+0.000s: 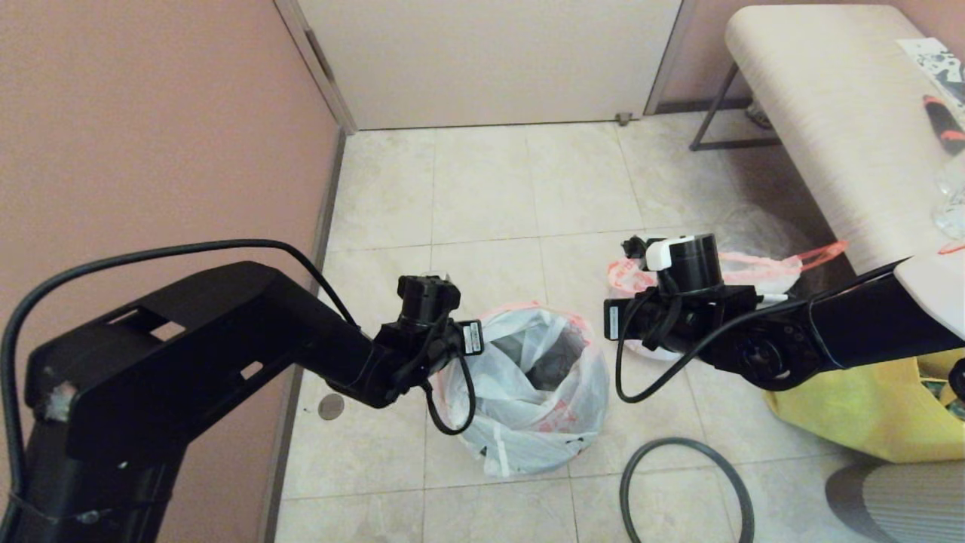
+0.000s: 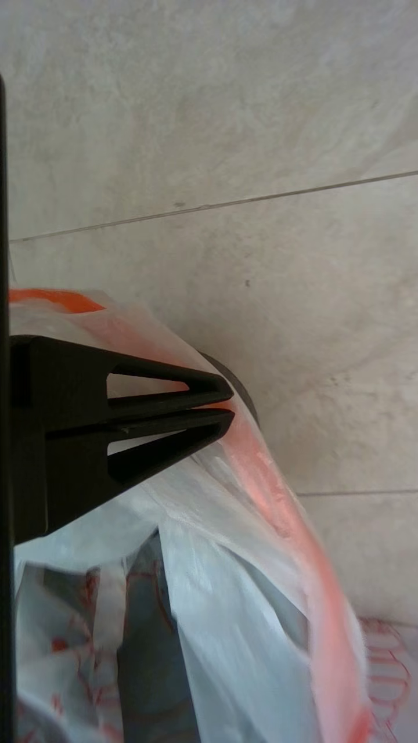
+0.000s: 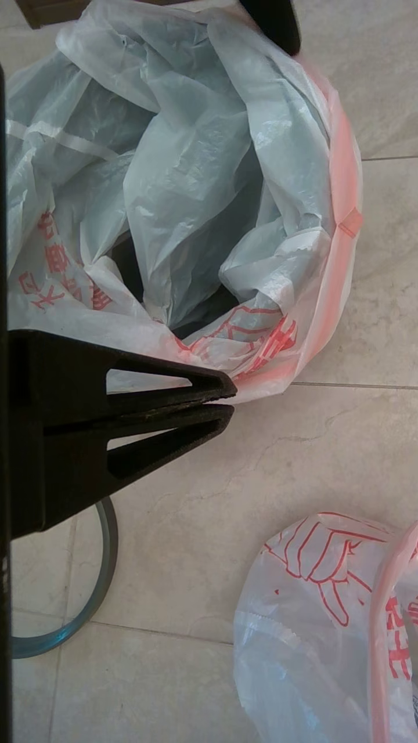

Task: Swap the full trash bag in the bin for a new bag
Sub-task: Put the new garbage bag on the trash can

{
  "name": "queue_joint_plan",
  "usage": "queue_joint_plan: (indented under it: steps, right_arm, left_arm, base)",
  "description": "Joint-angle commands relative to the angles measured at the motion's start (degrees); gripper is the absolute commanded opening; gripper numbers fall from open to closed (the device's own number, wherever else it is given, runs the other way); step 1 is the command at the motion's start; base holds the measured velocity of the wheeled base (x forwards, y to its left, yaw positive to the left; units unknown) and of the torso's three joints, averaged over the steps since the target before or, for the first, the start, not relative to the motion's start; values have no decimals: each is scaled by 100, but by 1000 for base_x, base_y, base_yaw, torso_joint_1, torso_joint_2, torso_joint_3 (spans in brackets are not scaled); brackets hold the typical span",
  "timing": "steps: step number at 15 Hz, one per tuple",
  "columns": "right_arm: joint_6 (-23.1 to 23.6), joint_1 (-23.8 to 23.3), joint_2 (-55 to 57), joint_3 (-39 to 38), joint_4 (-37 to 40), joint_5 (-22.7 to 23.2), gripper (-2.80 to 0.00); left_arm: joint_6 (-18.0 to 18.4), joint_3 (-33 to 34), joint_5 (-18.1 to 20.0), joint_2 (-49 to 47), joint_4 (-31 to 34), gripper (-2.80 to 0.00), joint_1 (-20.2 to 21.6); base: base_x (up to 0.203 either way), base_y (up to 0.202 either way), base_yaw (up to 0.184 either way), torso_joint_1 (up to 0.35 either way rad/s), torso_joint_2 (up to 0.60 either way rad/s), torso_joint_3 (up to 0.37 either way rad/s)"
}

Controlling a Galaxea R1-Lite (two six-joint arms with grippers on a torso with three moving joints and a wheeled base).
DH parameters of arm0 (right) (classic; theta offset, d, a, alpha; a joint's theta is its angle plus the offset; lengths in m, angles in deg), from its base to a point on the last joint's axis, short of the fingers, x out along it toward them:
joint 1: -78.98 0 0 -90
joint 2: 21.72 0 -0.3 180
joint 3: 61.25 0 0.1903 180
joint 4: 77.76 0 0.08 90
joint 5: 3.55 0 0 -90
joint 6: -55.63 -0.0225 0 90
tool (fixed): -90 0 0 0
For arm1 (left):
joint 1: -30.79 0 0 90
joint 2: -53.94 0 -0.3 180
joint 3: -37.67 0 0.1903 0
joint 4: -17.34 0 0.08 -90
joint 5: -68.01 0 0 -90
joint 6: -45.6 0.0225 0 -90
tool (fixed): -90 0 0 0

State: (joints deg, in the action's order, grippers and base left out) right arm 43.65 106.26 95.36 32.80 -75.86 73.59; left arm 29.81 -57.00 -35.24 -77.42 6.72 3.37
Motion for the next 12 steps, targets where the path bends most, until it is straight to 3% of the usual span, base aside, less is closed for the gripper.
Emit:
queue_joint_plan:
  steps: [1, 7, 12]
  right_arm:
    - [-7, 5, -36, -2, -15, -6, -280]
    - [1, 53, -161, 27, -13, -9, -280]
    - [78, 826, 139, 426, 507, -371, -280]
  left_arm:
    - [-12, -39, -11, -209, -20, -280, 8]
    - [-41, 86, -16, -297, -43, -280, 243]
    - [-362, 859, -12, 1171, 138, -280, 270]
  base:
    - [0, 0, 0, 0, 0, 0]
    - [0, 0, 0, 0, 0, 0]
    - [0, 0, 0, 0, 0, 0]
